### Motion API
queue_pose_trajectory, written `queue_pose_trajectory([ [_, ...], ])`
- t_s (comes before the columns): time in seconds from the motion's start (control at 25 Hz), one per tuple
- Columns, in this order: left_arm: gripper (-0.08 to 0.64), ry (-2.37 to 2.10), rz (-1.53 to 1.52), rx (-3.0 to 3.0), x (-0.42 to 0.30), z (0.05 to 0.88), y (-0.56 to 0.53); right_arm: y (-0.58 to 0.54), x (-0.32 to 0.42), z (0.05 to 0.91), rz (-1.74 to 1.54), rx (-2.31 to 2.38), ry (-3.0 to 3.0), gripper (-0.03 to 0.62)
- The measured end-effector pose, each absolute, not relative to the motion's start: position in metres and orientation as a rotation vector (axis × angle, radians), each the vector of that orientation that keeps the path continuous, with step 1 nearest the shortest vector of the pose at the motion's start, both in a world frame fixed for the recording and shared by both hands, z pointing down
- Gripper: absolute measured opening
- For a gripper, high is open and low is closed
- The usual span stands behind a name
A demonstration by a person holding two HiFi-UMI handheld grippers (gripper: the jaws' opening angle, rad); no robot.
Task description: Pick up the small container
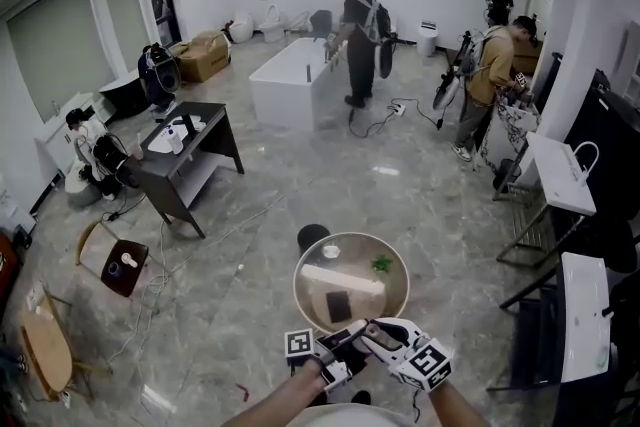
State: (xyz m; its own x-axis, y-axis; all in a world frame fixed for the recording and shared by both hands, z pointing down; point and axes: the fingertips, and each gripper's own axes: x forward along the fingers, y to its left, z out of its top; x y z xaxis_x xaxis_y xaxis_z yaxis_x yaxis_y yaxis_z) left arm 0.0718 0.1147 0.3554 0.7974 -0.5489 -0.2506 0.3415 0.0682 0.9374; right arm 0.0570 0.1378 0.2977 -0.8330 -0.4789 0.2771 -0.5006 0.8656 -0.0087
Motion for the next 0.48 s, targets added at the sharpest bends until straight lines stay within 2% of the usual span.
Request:
queue_pose_trajectory([
  [0.48,0.325,-0.188,-0.674,1.353,0.0673,0.3531,0.1056,0.1289,0.0525,0.2946,0.109,0.743,-2.783,0.152],
])
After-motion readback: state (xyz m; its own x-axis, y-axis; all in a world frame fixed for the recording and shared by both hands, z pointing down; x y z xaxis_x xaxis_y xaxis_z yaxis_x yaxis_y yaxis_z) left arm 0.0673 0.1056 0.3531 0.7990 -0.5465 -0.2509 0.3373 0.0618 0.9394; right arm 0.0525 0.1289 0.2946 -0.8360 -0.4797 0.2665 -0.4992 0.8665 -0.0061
